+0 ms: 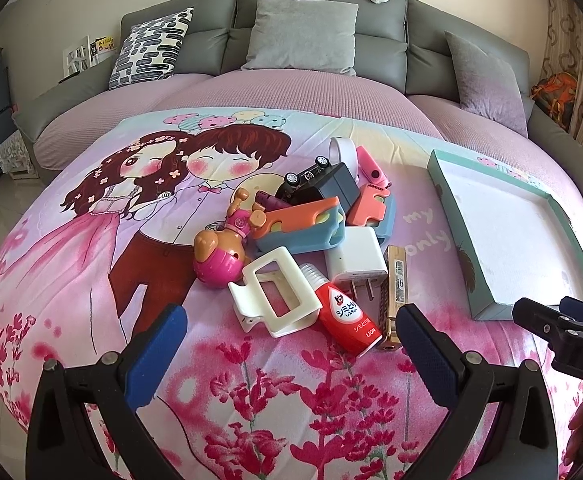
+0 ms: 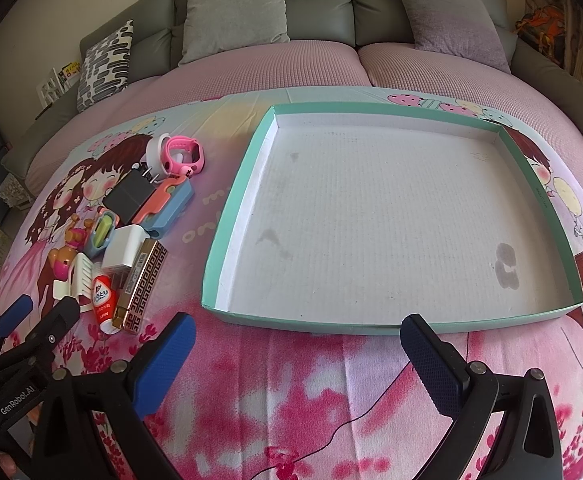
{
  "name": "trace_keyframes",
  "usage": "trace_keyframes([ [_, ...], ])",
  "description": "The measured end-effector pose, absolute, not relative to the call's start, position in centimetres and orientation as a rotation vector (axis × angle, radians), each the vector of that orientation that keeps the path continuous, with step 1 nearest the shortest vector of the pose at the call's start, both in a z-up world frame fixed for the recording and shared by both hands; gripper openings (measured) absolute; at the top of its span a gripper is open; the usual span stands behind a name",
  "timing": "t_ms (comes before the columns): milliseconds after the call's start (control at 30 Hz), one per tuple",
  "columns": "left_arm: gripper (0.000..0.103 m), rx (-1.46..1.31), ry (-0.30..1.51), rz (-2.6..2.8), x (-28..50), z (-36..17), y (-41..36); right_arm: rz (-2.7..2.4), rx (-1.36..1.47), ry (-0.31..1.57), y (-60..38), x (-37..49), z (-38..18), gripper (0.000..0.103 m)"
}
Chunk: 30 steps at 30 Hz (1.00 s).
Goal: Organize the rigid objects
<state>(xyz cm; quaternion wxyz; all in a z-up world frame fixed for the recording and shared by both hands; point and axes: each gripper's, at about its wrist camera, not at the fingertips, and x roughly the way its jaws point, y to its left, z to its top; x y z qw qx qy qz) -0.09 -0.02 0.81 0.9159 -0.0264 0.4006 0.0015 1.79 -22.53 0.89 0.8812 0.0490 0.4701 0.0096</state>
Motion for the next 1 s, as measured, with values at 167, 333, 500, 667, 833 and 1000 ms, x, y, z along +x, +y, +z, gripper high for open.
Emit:
trace_keyframes([
  [167,0.103,-0.062,0.822,0.002,0.0,1.1,0.3,0.011,0.093,0.979,-22.6,1.7,0.9,0.103],
  [333,0.103,-0.077,0.813,0.004,0.1,1.9,0.9,0.003,0.079,0.974,-22.4,1.8,1.3,0.103],
  [500,0.103,-0.087,0.794,0.021,0.1,2.9,2.0,0.013,0.080,0.933,-22.2,1.8,2.8,0.103],
  [667,0.103,-0.109,0.776,0.087,0.3,4.1,4.7,0.065,0.070,0.866,-20.9,2.2,5.1,0.103],
  [833,0.103,-0.166,0.770,0.136,0.6,4.8,7.2,0.158,0.067,0.865,-17.8,3.2,5.9,0.103],
  [1000,0.103,-0.245,0.784,0.127,0.8,4.3,8.5,0.272,0.072,0.878,-14.3,4.4,5.4,0.103],
])
